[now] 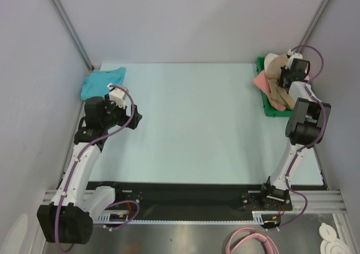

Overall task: Fold and stack the t-shirts
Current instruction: Grab the tshirt from the pile, then move the tshirt to the center of the board

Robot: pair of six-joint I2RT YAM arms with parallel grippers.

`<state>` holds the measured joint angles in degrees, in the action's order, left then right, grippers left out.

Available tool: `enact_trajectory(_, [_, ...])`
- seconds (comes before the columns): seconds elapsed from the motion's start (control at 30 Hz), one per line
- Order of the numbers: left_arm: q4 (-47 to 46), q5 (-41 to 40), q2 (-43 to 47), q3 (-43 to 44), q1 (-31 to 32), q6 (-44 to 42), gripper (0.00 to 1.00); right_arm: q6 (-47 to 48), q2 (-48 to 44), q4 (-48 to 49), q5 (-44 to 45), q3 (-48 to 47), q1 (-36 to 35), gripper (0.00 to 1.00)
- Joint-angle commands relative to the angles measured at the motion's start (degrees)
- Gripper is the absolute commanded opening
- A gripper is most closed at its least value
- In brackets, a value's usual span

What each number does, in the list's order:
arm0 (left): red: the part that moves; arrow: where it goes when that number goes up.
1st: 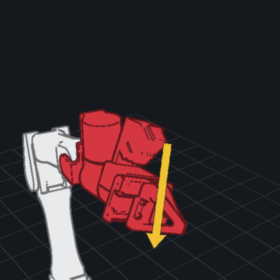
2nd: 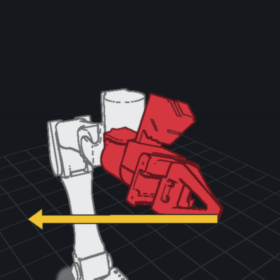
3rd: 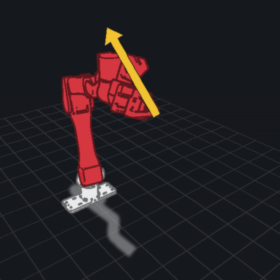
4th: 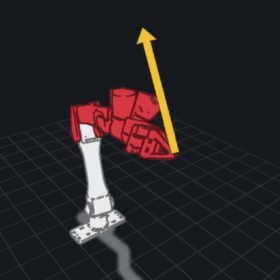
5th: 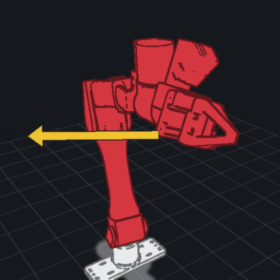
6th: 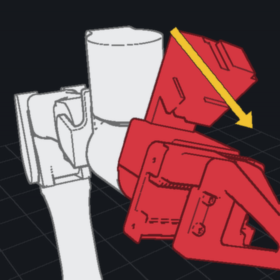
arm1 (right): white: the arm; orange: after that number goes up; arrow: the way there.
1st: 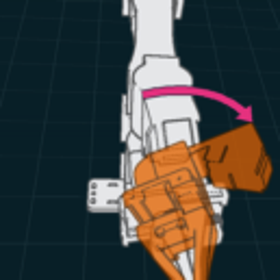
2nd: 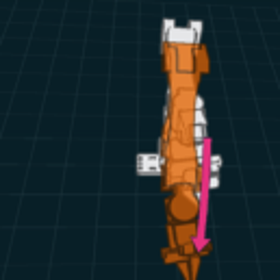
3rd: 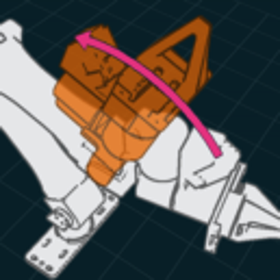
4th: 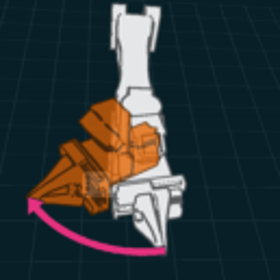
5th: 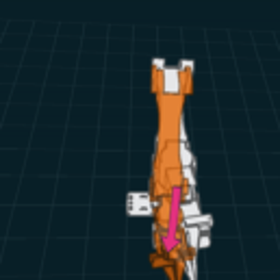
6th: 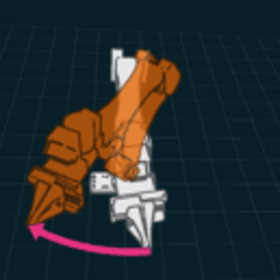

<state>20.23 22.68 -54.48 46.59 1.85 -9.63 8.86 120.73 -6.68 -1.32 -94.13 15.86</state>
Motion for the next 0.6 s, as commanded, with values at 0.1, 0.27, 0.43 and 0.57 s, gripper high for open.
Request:
enact_trajectory(0.1, [-4.3, -3.6, 3.4, -1.3, 0.2, -0.6, 0.99, 2.0, -21.4, -0.8, -3.2, 7.4, 0.5, 0.0])
enact_trajectory(0.27, [-6.2, -9.0, 3.9, -2.3, 0.0, 4.0, 1.0, 2.3, -35.8, -7.6, -13.0, 8.1, -0.1, 0.0])
enact_trajectory(0.43, [-4.9, -3.4, -0.6, -0.2, 0.0, 4.4, 1.0, 6.2, -48.0, -14.1, -20.6, 8.8, -7.8, 0.0])
enact_trajectory(0.57, [2.0, 2.6, -2.7, 2.4, 0.0, -1.3, 1.0, 13.4, -52.8, -22.9, -21.4, 8.7, -28.0, 0.0])
